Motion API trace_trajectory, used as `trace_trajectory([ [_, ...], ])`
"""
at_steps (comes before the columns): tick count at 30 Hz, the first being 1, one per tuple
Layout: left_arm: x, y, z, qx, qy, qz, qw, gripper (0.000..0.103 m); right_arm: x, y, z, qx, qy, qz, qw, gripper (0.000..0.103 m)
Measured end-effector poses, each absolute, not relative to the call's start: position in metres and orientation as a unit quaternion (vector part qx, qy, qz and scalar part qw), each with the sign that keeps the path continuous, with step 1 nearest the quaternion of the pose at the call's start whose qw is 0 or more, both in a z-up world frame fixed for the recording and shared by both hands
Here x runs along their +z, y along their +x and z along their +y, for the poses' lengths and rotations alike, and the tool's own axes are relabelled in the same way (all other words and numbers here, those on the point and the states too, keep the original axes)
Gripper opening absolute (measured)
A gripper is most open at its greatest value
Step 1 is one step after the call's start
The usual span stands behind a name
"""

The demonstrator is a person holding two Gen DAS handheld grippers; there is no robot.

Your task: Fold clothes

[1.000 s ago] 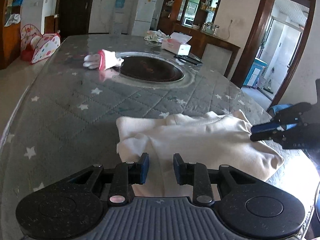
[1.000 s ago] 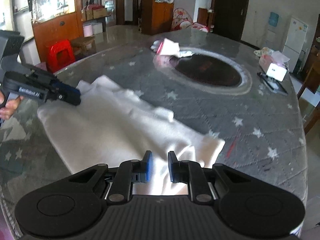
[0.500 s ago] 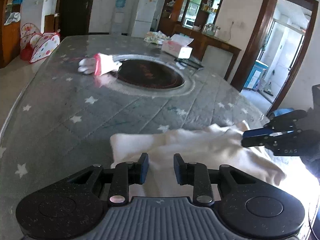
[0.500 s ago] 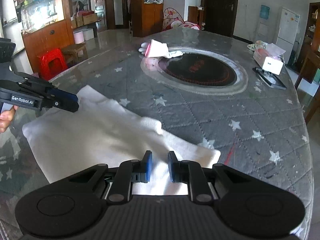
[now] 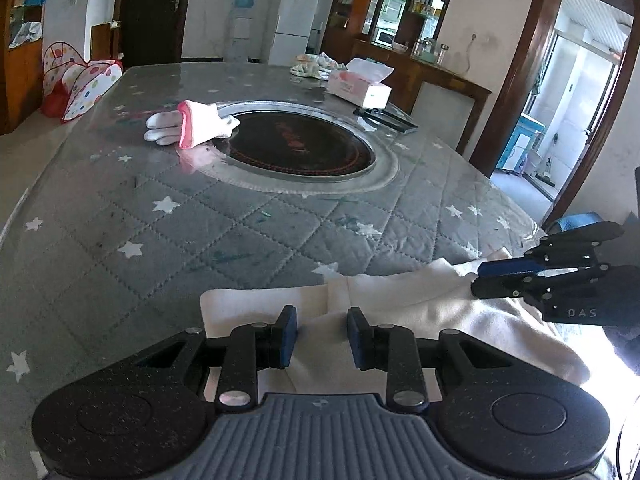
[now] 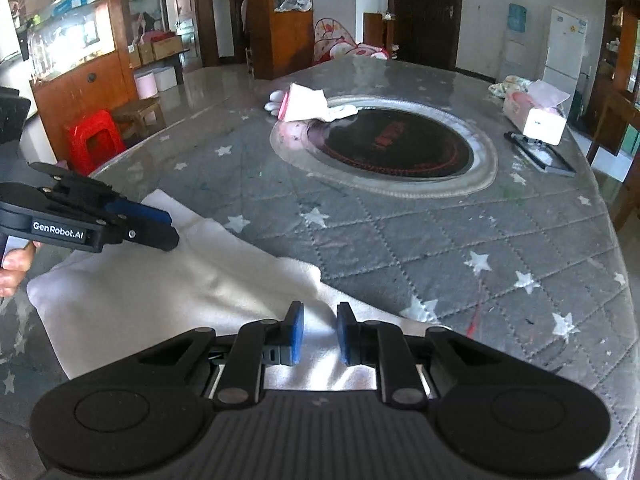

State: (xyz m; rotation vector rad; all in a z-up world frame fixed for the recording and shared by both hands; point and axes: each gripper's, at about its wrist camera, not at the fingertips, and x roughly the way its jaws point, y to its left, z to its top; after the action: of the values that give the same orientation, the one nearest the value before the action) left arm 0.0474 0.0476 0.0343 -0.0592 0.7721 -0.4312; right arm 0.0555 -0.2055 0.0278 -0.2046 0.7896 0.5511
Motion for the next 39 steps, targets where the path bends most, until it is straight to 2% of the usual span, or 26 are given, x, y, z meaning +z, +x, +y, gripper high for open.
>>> trace_trajectory([
  [4,0.040,0.040,0.049,-0.204,-0.036,0.369,0.906,0.039,0.035,0.047,-0.207,0.263,-0.091,0.371,0.886,0.021],
  [8,0.047,0.026,0.051,-0.198,-0.042,0.363,0.910,0.047,0.038,0.035,-0.205,0.265,-0.086,0.367,0.888,0.034],
  [11,0.051,0.015,0.052,-0.192,-0.045,0.360,0.912,0.056,0.039,0.025,-0.202,0.272,-0.089,0.366,0.885,0.037],
  [14,0.052,0.002,0.052,-0.189,-0.046,0.360,0.913,0.058,0.041,0.012,-0.197,0.282,-0.095,0.365,0.882,0.044],
  [28,0.040,-0.047,0.062,-0.150,-0.036,0.368,0.917,0.065,0.033,-0.035,-0.182,0.303,-0.150,0.360,0.870,0.054],
  [39,0.048,-0.063,0.052,-0.132,-0.041,0.365,0.921,0.089,0.035,-0.046,-0.188,0.292,-0.123,0.355,0.880,0.063],
])
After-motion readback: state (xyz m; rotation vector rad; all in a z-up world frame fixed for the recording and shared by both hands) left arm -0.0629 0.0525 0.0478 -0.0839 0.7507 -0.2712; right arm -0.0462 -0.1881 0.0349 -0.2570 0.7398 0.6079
